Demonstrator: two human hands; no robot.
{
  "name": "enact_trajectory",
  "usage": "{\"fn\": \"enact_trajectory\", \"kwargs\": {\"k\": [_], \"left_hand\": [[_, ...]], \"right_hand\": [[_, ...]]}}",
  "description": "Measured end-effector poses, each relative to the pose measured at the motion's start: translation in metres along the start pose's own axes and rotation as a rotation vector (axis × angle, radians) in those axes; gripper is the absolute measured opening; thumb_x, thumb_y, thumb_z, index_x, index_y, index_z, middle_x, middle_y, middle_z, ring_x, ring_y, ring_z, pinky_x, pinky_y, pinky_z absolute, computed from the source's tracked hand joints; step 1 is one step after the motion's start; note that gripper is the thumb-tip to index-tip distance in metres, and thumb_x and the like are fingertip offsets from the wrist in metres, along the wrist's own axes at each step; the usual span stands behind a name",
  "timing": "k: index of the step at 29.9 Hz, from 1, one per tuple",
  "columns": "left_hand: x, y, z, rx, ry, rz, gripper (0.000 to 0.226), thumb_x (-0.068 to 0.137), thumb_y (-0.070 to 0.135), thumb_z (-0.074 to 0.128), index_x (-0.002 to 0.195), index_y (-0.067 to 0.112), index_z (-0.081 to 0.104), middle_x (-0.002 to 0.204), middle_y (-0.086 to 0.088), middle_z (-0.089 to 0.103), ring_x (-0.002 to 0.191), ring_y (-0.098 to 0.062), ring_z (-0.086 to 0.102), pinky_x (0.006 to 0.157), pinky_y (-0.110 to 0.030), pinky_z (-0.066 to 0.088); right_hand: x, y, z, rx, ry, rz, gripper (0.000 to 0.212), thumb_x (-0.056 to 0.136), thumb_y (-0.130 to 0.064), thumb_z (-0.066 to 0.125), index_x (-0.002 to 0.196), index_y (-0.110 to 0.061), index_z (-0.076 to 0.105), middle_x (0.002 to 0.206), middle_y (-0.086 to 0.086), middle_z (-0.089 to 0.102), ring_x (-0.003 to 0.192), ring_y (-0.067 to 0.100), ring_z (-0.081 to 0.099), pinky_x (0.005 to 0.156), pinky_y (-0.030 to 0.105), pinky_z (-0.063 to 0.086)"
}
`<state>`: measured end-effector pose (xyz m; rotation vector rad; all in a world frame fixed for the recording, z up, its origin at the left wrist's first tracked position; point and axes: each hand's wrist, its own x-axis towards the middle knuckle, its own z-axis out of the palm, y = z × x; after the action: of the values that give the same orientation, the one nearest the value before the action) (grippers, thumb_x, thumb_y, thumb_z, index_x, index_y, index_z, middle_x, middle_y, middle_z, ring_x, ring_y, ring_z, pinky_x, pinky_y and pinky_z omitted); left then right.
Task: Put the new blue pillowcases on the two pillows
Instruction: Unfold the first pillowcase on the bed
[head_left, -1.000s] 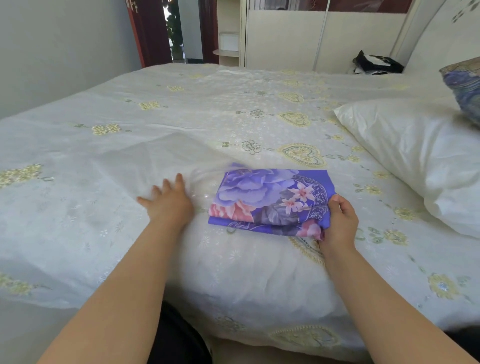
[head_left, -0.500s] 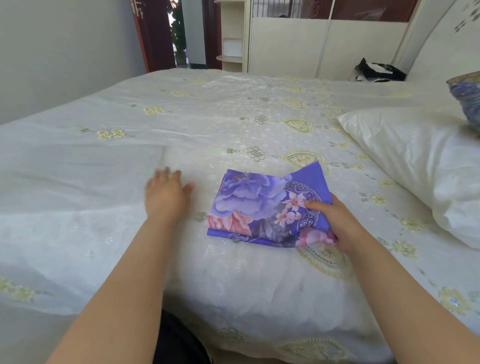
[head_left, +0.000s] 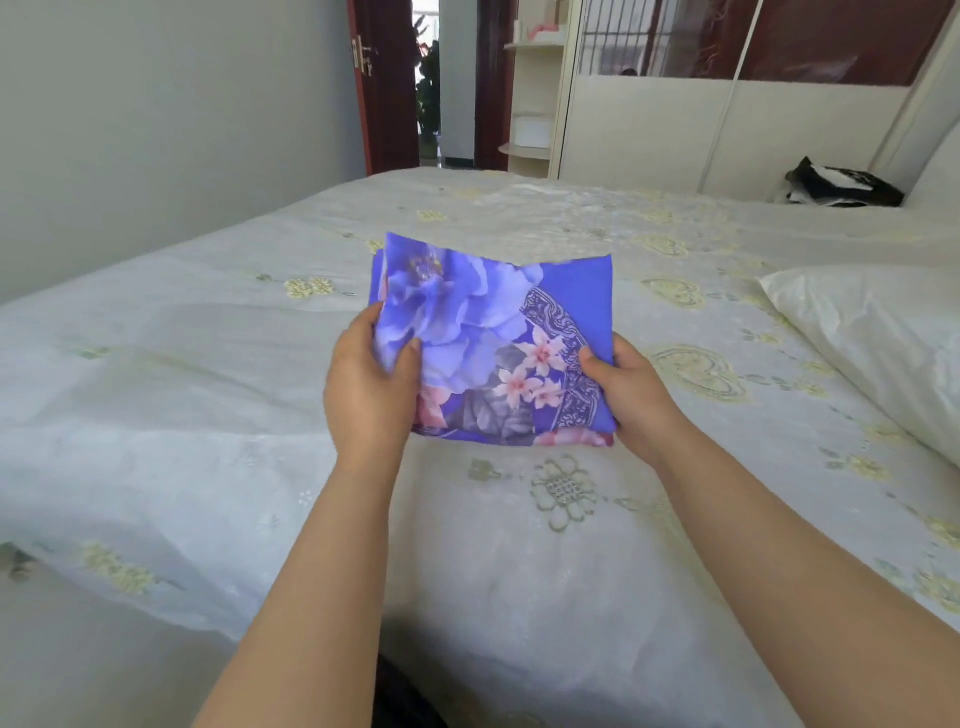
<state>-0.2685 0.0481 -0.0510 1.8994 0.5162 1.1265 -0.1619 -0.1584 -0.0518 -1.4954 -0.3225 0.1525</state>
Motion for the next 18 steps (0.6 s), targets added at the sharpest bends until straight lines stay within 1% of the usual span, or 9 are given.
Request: {"fn": "enact_trajectory", "kwargs": {"k": [2, 5, 7, 8, 11, 13, 15, 16, 18], "left_hand": [[0.012, -0.007, -0.011, 0.098, 0.173, 0.014, 0.039, 0.091, 0.032, 0.056, 0.129, 0.026, 0.052, 0.122, 0.004, 0.054, 0.104, -0.011, 0.053, 0.080, -0.020, 0.035], [0.032, -0.034, -0.025, 0.219, 0.344, -0.065, 0.036, 0.094, 0.036, 0.048, 0.125, 0.021, 0.058, 0.131, -0.003, 0.046, 0.102, -0.023, 0.056, 0.078, -0.027, 0.037], [0.042, -0.065, -0.033, 0.438, 0.310, -0.100, 0.035, 0.094, 0.031, 0.044, 0.120, 0.019, 0.064, 0.141, -0.008, 0.041, 0.119, -0.031, 0.048, 0.091, -0.038, 0.037], [0.045, -0.080, -0.036, 0.558, 0.235, -0.140, 0.034, 0.093, 0.028, 0.044, 0.119, 0.020, 0.065, 0.145, -0.008, 0.039, 0.130, -0.032, 0.039, 0.101, -0.042, 0.031], [0.043, -0.106, -0.038, 0.739, 0.085, -0.233, 0.036, 0.096, 0.027, 0.038, 0.120, 0.023, 0.065, 0.153, -0.007, 0.030, 0.143, -0.030, 0.018, 0.113, -0.048, 0.012], [0.045, -0.106, -0.040, 0.729, 0.126, -0.121, 0.036, 0.095, 0.021, 0.039, 0.120, 0.017, 0.065, 0.150, -0.011, 0.036, 0.141, -0.036, 0.023, 0.113, -0.048, 0.014], [0.047, -0.096, -0.040, 0.630, 0.223, 0.117, 0.035, 0.089, 0.012, 0.042, 0.114, 0.008, 0.067, 0.137, -0.016, 0.052, 0.130, -0.041, 0.040, 0.109, -0.048, 0.026], [0.045, -0.087, -0.037, 0.558, 0.244, 0.256, 0.034, 0.087, 0.009, 0.043, 0.110, 0.004, 0.067, 0.127, -0.016, 0.060, 0.121, -0.041, 0.049, 0.104, -0.046, 0.033], [0.033, -0.061, -0.030, 0.436, 0.166, 0.486, 0.029, 0.086, 0.008, 0.046, 0.104, 0.003, 0.068, 0.106, -0.011, 0.069, 0.098, -0.035, 0.061, 0.086, -0.037, 0.042]], "right_hand": [[0.027, -0.005, 0.035, -0.058, 0.029, -0.009, 0.019, 0.094, -0.012, 0.053, 0.110, -0.019, 0.059, 0.102, 0.006, 0.068, 0.085, 0.022, 0.066, 0.084, 0.041, 0.052], [0.071, -0.017, 0.085, -0.311, -0.046, -0.004, 0.055, 0.092, -0.023, 0.057, 0.142, -0.021, 0.034, 0.123, 0.013, 0.058, 0.103, 0.028, 0.063, 0.092, 0.040, 0.050], [0.087, -0.014, 0.106, -0.666, -0.148, 0.002, 0.072, 0.092, -0.031, 0.057, 0.150, -0.023, 0.015, 0.141, 0.015, 0.040, 0.121, 0.031, 0.051, 0.100, 0.036, 0.042], [0.087, -0.009, 0.112, -0.808, -0.166, -0.007, 0.073, 0.092, -0.033, 0.056, 0.150, -0.024, 0.012, 0.145, 0.014, 0.032, 0.124, 0.032, 0.047, 0.100, 0.035, 0.040], [0.078, 0.020, 0.123, -0.889, -0.202, -0.029, 0.070, 0.093, -0.033, 0.055, 0.149, -0.024, 0.015, 0.144, 0.015, 0.032, 0.122, 0.031, 0.048, 0.095, 0.033, 0.041], [0.063, 0.042, 0.121, -0.822, -0.209, -0.019, 0.064, 0.092, -0.031, 0.055, 0.147, -0.022, 0.022, 0.140, 0.015, 0.037, 0.119, 0.028, 0.051, 0.092, 0.034, 0.046], [0.046, 0.060, 0.114, -0.900, -0.194, -0.021, 0.055, 0.093, -0.028, 0.052, 0.143, -0.020, 0.030, 0.134, 0.013, 0.041, 0.113, 0.029, 0.053, 0.091, 0.036, 0.046], [0.038, 0.065, 0.109, -0.936, -0.162, -0.025, 0.050, 0.094, -0.028, 0.050, 0.140, -0.018, 0.035, 0.132, 0.013, 0.043, 0.112, 0.030, 0.054, 0.092, 0.037, 0.046], [0.023, 0.066, 0.100, -0.865, -0.029, -0.094, 0.035, 0.095, -0.031, 0.050, 0.127, -0.018, 0.050, 0.126, 0.009, 0.049, 0.109, 0.028, 0.056, 0.094, 0.038, 0.045]]}}
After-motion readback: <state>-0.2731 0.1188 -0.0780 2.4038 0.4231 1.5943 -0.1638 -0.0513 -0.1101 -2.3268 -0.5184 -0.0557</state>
